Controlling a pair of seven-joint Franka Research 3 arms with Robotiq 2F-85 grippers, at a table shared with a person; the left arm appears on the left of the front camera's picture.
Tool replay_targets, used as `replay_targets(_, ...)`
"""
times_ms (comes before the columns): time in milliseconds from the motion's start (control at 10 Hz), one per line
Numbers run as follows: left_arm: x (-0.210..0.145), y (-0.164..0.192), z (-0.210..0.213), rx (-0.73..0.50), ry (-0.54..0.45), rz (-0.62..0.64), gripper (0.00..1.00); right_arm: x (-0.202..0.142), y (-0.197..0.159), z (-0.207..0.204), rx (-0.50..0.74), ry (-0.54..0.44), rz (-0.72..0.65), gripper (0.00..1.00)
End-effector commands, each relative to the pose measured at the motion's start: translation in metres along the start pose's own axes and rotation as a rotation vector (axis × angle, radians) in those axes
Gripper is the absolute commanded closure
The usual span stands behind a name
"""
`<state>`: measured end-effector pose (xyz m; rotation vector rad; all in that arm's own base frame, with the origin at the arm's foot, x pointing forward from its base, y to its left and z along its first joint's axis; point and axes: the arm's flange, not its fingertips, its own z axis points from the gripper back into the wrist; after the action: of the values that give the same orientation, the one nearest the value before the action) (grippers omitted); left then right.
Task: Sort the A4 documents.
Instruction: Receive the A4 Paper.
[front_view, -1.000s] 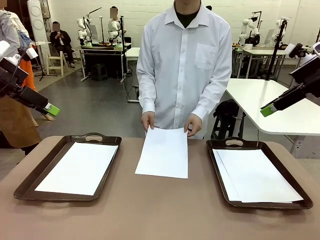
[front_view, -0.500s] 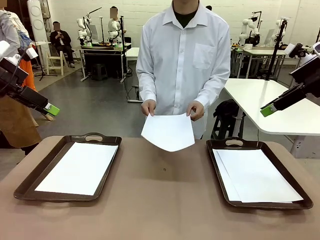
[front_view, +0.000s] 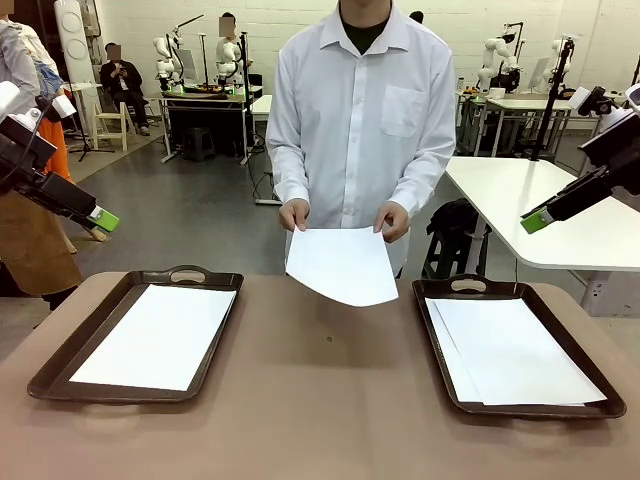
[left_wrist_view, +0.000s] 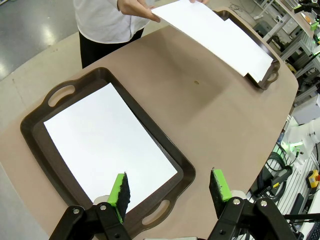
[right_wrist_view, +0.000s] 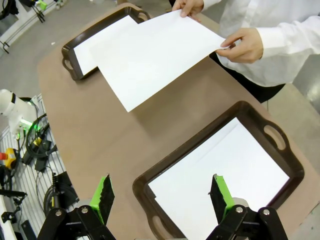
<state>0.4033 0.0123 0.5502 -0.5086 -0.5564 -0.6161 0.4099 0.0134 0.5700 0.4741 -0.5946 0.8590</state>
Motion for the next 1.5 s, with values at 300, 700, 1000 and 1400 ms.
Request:
replay_targets(300,-0.0017,0.0005,-0.0002,0.006,0.003,-0.020,0.17,0.0003,-0.0009,-0.0012,0.022,-0.021,0.003,0.00)
replay_targets(700,-0.0017,0.0005,-0.0002,0.006,0.003,-0.020,0.17,0.0003,-0.0009,-0.0012,0.022,-0.021,0.003,0.00)
replay_targets(1000,-0.0017,0.0005,-0.0002,0.006,0.003,-0.020,0.17,0.0003,-0.0009,-0.0012,0.022,-0.021,0.003,0.00)
replay_targets(1400,-0.0017,0.0005,-0.0002,0.006,0.003,-0.020,0.17,0.0003,-0.0009,-0.0012,0.022,-0.021,0.003,0.00)
